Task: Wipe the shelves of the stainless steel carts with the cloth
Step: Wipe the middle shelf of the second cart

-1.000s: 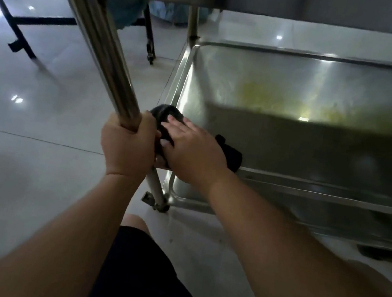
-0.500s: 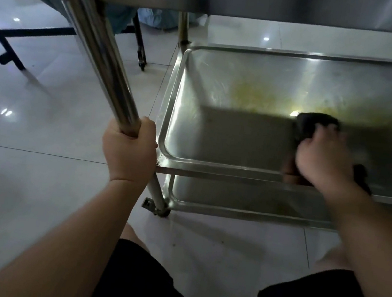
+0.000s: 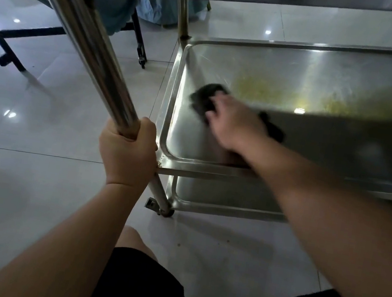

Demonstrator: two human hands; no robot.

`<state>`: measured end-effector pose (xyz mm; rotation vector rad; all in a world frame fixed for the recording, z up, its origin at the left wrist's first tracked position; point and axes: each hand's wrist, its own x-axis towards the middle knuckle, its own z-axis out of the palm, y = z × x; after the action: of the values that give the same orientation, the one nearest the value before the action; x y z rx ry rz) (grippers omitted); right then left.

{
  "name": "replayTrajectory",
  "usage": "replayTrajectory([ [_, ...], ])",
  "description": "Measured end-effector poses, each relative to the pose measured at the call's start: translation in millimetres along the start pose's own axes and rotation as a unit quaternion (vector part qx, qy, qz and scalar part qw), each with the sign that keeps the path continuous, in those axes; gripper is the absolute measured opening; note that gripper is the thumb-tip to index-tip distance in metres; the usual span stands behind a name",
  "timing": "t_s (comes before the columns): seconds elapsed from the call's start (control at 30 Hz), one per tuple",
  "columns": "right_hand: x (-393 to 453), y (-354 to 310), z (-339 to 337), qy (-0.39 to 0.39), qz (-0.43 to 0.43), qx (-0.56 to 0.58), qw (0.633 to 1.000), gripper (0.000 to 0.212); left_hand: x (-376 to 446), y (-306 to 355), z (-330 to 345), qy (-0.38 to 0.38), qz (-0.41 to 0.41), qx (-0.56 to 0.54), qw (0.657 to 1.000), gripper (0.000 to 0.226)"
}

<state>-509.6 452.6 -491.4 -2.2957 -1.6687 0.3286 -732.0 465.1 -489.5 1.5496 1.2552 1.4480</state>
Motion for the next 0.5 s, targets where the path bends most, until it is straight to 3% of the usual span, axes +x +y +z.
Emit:
replayTrajectory([
  [0.13,-21,129,-45,0.121,0.252,-0.035,0.959,0.044,-1,-1,2,0.013,-0.007,0.007,1.000,0.036],
  [0.23,-28,151,-48,0.140,0.353,-0.077,0.922,0.051,-1,-2,3,0.021,-0.016,0.006,1.000,0.038],
  [0.37,9,89,-29,0.145,0.298,-0.054,0.942,0.046,-2,-1,3,0.022,-0.019,0.004,1.000,0.038],
  [0.5,50,-14,8,0.043,0.118,-0.030,0.992,0.051,-2,1,2,0.016,-0.011,-0.001,1.000,0.035],
])
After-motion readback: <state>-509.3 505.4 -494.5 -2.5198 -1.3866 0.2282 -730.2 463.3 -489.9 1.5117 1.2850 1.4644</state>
